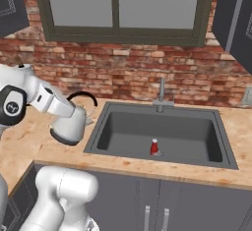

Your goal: Open the cabinet, pick the kettle from the cabinet, and place it in the sink.

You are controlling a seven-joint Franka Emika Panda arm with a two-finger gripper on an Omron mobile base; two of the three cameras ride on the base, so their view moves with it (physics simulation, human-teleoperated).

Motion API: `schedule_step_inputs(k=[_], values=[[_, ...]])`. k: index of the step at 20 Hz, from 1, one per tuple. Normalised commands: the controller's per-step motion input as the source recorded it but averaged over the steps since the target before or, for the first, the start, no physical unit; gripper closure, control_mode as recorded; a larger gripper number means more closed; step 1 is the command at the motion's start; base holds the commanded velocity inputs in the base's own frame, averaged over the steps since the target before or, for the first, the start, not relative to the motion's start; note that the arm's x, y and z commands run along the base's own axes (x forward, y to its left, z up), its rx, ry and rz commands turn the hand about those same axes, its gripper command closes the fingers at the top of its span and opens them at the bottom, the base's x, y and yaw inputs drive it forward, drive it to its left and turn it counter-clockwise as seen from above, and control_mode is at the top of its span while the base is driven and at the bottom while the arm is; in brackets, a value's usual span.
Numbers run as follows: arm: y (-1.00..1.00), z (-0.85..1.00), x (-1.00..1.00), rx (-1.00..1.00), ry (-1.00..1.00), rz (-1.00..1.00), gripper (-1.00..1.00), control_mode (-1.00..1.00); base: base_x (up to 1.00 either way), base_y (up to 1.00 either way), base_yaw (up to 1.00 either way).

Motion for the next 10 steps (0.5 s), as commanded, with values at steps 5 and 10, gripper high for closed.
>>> schedule_step_inputs(k=[5,10], values=[[-0.24,-0.08,0.00,-0.08,0.12,-0.18,1.00,-1.00,0.00,0.00,0.00],[-0.08,-0.07,0.21,-0.20,0.10,-0.23,1.00,-1.00,0.00,0.00,0.00]])
